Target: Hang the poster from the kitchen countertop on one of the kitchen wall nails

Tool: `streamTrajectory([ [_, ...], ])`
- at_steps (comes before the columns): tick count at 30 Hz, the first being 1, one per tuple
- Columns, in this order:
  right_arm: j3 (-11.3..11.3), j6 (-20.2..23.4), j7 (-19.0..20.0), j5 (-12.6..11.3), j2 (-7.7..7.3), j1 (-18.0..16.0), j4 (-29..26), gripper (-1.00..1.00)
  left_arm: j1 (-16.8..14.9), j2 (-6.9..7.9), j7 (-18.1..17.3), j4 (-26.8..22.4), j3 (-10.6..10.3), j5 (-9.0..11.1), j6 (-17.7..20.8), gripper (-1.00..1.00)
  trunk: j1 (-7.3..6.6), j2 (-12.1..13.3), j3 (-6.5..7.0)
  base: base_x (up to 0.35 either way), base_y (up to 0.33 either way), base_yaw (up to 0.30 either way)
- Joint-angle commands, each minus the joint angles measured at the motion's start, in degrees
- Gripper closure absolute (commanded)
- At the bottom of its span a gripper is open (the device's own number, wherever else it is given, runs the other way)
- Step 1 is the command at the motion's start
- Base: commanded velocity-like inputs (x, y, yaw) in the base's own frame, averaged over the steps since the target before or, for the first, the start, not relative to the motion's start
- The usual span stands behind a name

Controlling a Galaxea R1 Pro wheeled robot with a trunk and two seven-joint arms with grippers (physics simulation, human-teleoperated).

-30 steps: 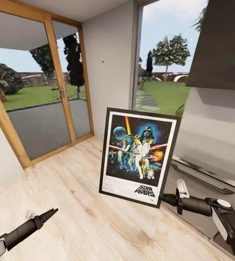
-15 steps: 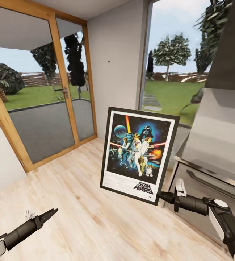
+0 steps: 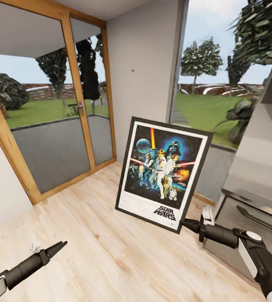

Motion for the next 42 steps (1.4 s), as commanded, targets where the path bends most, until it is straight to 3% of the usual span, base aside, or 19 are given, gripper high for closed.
streamTrajectory([
  [1,-0.03,0.73,0.29,-0.57,0.05,-0.03,0.0,1.0,-0.06,0.01,-0.1,0.05,0.44,-0.43,-0.41,-1.0,0.06,-0.12,-0.13,0.237,0.283,0.0],
  [19,-0.17,0.21,-4.71,-1.52,0.2,-0.04,-0.51,1.0,-0.06,0.04,-0.1,0.05,0.44,-0.43,-0.41,-1.0,0.06,-0.12,-0.13,0.264,0.24,0.0],
  [42,0.2,0.22,-4.14,-1.61,0.08,-0.03,-0.56,1.0,-0.06,0.04,-0.1,0.05,0.44,-0.43,-0.11,-1.0,0.06,-0.12,-0.13,0.334,0.064,0.0],
])
